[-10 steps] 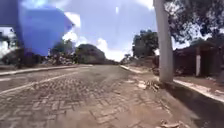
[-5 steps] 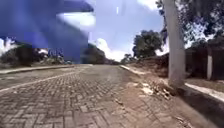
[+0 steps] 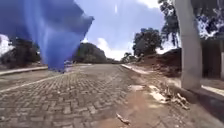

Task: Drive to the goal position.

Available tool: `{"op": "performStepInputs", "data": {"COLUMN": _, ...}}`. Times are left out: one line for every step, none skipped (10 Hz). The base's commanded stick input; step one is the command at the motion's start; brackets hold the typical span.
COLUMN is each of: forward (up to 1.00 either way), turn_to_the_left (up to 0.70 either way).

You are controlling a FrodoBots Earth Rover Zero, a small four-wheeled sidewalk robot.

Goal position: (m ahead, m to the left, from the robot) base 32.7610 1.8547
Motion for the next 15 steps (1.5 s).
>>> {"op": "performStepInputs", "data": {"forward": 0.85, "turn_to_the_left": 0.00}}
{"op": "performStepInputs", "data": {"forward": 0.85, "turn_to_the_left": 0.00}}
{"op": "performStepInputs", "data": {"forward": 0.80, "turn_to_the_left": 0.00}}
{"op": "performStepInputs", "data": {"forward": 0.70, "turn_to_the_left": 0.00}}
{"op": "performStepInputs", "data": {"forward": 0.70, "turn_to_the_left": 0.00}}
{"op": "performStepInputs", "data": {"forward": 0.70, "turn_to_the_left": 0.00}}
{"op": "performStepInputs", "data": {"forward": 0.70, "turn_to_the_left": 0.00}}
{"op": "performStepInputs", "data": {"forward": 0.70, "turn_to_the_left": 0.00}}
{"op": "performStepInputs", "data": {"forward": 0.70, "turn_to_the_left": 0.00}}
{"op": "performStepInputs", "data": {"forward": 0.70, "turn_to_the_left": 0.00}}
{"op": "performStepInputs", "data": {"forward": 0.59, "turn_to_the_left": 0.00}}
{"op": "performStepInputs", "data": {"forward": 0.50, "turn_to_the_left": 0.00}}
{"op": "performStepInputs", "data": {"forward": 0.50, "turn_to_the_left": 0.00}}
{"op": "performStepInputs", "data": {"forward": 0.50, "turn_to_the_left": 0.00}}
{"op": "performStepInputs", "data": {"forward": 0.50, "turn_to_the_left": 0.00}}
